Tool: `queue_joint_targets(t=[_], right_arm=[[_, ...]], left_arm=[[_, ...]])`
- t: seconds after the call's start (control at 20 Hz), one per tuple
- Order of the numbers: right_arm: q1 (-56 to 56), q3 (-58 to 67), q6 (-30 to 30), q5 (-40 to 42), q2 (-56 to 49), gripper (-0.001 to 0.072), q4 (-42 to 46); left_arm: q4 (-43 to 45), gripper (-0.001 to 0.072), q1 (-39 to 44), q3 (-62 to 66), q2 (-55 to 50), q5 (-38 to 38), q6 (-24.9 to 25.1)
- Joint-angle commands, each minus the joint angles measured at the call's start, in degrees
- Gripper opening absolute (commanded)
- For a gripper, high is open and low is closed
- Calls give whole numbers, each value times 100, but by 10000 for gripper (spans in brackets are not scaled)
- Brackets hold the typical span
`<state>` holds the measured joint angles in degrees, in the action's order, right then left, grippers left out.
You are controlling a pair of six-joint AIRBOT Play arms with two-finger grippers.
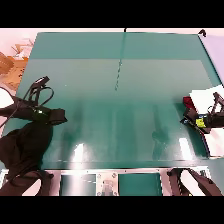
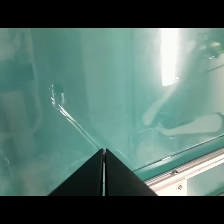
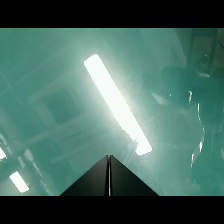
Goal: Fold the shirts.
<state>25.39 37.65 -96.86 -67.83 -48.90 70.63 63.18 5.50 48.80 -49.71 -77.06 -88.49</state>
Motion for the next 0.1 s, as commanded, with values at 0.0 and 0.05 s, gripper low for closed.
queue_joint_targets(t=[0.0, 0.05], right_arm=[[-7, -15, 4, -4, 9, 11, -13], [-7, -15, 4, -4, 9, 11, -13]], left_arm=[[28, 23, 4, -35, 22, 9, 48], [28, 23, 4, -35, 22, 9, 48]])
